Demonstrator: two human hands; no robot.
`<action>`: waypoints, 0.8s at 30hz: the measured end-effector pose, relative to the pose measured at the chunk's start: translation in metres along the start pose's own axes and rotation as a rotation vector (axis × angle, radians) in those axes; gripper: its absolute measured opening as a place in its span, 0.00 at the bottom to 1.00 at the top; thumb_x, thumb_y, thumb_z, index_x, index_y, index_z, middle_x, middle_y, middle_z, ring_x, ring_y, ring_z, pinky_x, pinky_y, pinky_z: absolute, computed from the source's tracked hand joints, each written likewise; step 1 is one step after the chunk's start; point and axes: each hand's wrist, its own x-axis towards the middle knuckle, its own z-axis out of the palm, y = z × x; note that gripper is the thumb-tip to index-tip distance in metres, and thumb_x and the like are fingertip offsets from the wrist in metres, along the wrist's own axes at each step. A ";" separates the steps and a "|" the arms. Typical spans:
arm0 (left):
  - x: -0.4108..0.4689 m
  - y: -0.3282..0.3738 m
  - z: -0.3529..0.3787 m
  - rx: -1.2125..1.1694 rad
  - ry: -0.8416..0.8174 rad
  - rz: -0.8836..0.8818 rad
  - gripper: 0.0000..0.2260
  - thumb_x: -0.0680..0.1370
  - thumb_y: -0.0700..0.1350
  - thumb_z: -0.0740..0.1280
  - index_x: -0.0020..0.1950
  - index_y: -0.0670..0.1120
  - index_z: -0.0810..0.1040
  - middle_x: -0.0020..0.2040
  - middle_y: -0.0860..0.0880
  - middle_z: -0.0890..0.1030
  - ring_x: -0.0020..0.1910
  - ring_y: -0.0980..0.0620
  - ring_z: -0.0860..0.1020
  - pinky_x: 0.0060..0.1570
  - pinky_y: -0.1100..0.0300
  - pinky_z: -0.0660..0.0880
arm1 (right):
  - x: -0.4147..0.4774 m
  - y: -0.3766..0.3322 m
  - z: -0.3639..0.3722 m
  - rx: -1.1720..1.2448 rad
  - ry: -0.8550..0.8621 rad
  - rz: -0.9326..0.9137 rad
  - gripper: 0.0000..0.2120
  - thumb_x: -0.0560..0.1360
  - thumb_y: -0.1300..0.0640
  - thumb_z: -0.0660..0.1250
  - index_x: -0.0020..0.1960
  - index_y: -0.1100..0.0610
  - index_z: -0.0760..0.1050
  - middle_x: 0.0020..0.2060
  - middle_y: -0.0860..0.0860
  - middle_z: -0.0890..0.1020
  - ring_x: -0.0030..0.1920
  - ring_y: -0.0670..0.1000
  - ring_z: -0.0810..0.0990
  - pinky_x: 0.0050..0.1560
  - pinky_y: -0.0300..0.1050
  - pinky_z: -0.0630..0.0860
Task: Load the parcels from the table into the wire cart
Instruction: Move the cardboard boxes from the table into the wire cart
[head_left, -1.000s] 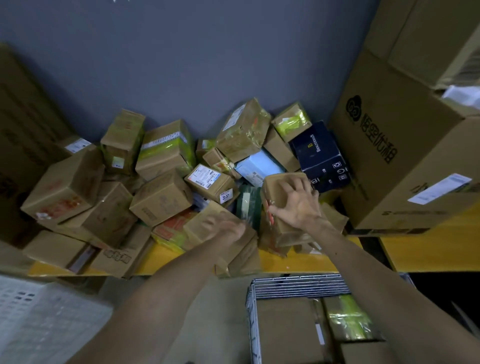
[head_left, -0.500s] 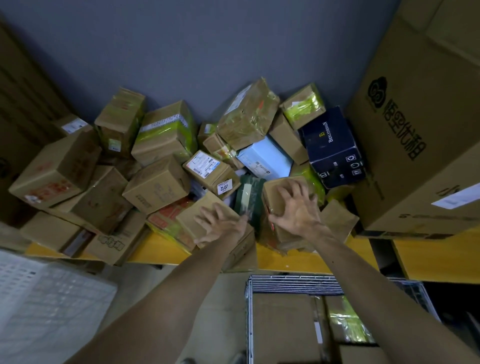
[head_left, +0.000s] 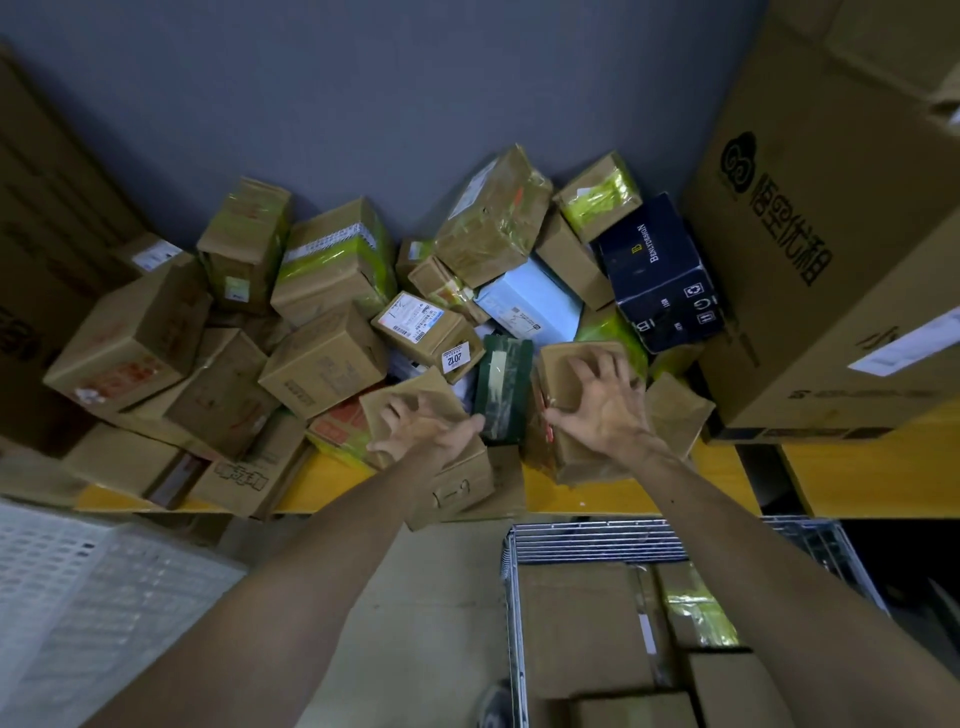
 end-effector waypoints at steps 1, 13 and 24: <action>-0.003 -0.003 -0.006 0.026 0.013 0.028 0.49 0.69 0.76 0.59 0.81 0.51 0.48 0.81 0.40 0.45 0.79 0.39 0.44 0.69 0.26 0.51 | -0.007 0.000 -0.003 -0.001 0.006 0.002 0.41 0.69 0.32 0.67 0.75 0.48 0.60 0.74 0.53 0.58 0.74 0.58 0.54 0.71 0.65 0.60; -0.070 -0.050 -0.032 0.088 0.097 0.439 0.45 0.67 0.74 0.62 0.78 0.53 0.56 0.79 0.43 0.51 0.78 0.41 0.47 0.69 0.27 0.52 | -0.163 -0.019 -0.033 -0.012 0.125 0.217 0.40 0.69 0.35 0.69 0.75 0.49 0.62 0.74 0.54 0.60 0.74 0.60 0.55 0.70 0.66 0.59; -0.159 -0.093 -0.005 0.097 0.096 0.609 0.44 0.67 0.75 0.61 0.77 0.54 0.57 0.77 0.44 0.54 0.76 0.42 0.49 0.69 0.28 0.52 | -0.310 -0.024 -0.023 -0.031 0.130 0.309 0.43 0.64 0.31 0.62 0.73 0.51 0.63 0.71 0.56 0.62 0.71 0.60 0.57 0.66 0.67 0.64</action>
